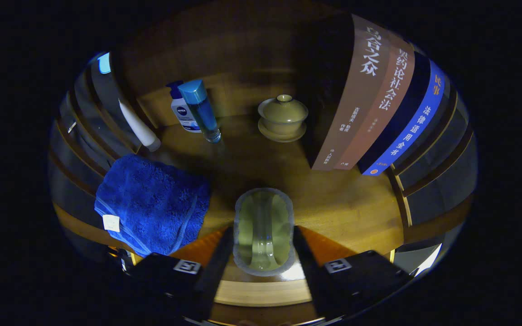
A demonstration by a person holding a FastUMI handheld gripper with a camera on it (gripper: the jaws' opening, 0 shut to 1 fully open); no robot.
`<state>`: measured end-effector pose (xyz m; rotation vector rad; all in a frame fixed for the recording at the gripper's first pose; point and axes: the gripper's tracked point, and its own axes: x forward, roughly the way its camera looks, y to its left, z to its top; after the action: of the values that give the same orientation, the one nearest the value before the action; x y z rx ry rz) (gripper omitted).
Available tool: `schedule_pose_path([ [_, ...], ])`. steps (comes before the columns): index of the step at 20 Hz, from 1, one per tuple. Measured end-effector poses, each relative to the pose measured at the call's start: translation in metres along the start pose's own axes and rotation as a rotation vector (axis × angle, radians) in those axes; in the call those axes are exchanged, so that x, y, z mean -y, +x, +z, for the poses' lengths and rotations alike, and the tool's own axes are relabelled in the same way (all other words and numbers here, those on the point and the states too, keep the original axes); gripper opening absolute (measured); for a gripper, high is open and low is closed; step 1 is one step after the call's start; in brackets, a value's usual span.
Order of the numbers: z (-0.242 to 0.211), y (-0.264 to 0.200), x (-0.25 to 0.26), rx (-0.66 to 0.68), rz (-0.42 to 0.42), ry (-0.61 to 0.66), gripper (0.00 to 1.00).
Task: Pull open the drawer, take out the items inside it, and place them on the countertop above the cabinet.
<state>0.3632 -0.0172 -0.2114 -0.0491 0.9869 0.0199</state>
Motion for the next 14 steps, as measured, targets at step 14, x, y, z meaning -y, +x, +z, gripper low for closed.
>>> schedule_pose_path([
  [14,-0.031,-0.146,-0.029,0.464,0.187,0.034,1.0],
])
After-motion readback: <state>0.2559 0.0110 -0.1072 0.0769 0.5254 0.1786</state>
